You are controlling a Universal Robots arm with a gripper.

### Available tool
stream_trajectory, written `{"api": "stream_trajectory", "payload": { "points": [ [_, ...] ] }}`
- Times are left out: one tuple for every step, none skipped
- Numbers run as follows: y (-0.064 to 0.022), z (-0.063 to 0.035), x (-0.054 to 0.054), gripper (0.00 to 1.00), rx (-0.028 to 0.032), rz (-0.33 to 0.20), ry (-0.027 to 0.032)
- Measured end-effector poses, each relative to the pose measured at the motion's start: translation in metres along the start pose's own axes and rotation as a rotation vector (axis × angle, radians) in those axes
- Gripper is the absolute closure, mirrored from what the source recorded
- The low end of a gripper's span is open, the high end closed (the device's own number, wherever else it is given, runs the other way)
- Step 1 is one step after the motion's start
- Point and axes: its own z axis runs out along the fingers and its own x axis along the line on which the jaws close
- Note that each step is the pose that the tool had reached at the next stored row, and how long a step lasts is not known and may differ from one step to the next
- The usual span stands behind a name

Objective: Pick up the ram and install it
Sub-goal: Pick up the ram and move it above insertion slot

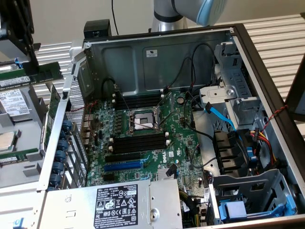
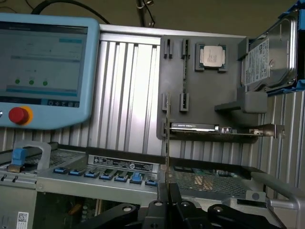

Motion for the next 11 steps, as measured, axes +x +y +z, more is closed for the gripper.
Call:
{"api": "stream_trajectory", "payload": {
  "points": [
    [-0.0031,-0.0002,-0.001,0.87,-0.0001,0.000,0.0002],
    [-0.0063,-0.0003,-0.002,0.87,-0.0001,0.000,0.0002],
    [-0.0096,-0.0004,-0.003,0.87,-0.0001,0.000,0.0002],
    [-0.0130,-0.0005,-0.003,0.87,0.0000,0.000,0.0001],
    [-0.0164,-0.0006,-0.004,0.87,-0.0001,0.000,0.0002],
    [-0.0199,-0.0007,-0.005,0.87,-0.0001,0.000,0.0001],
    [-0.0231,-0.0008,-0.005,0.87,0.0000,0.000,0.0001],
    [-0.0251,-0.0009,-0.005,0.87,-0.0001,-0.002,0.0002],
    [-0.0268,-0.0009,-0.006,0.87,-0.0001,-0.004,0.0002],
    [-0.0286,-0.0010,-0.006,0.87,0.0000,-0.006,0.0003],
    [-0.0304,-0.0010,-0.005,0.87,0.0000,-0.008,0.0004]
  ]
}}
